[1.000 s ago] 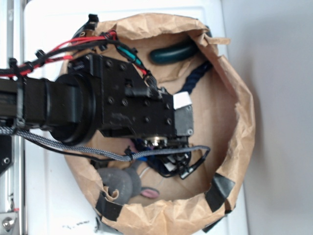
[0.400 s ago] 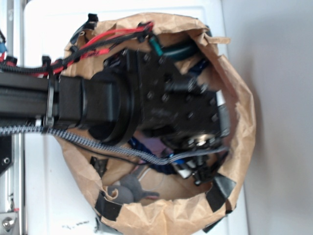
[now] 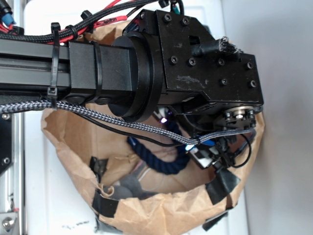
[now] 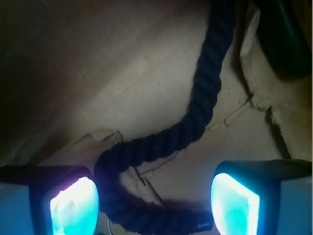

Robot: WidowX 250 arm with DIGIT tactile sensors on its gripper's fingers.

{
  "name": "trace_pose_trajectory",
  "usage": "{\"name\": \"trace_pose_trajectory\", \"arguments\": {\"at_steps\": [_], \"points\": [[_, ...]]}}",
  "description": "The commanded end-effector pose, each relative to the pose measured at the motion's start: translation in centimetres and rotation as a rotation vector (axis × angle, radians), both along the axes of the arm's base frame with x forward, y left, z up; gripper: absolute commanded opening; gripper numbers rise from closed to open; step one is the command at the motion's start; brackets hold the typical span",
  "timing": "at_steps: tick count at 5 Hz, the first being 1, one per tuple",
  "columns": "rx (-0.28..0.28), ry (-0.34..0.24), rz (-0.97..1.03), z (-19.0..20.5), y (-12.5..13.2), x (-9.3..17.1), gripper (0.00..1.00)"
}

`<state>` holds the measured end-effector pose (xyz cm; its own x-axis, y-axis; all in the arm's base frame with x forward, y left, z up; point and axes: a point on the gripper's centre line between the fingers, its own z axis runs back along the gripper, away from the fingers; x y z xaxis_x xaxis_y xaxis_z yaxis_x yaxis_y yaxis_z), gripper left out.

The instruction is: Grab the blue rope.

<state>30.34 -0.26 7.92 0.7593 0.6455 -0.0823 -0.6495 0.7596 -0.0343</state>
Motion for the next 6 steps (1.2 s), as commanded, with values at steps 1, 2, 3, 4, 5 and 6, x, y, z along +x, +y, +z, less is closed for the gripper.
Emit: {"name": "trace_pose_trajectory", "arguments": {"at_steps": [1,2,3,4,5,6], "points": [[0.048,-0.154,0.048,-1.2,0.5,1.1,1.00],[0.108,-0.179,0.039,-3.2,-0.4,1.1,1.00],[0.151,-0.174,0.030,-4.3,-1.2,0.9,1.00],[0.190,-0.179,0.034,-5.1,-1.6,0.9,1.00],[0.208,-0.193,0.037,-5.6,-1.6,0.8,1.00],[0.215,-0.197,0.051,-5.3,-1.6,0.3,0.07]]}}
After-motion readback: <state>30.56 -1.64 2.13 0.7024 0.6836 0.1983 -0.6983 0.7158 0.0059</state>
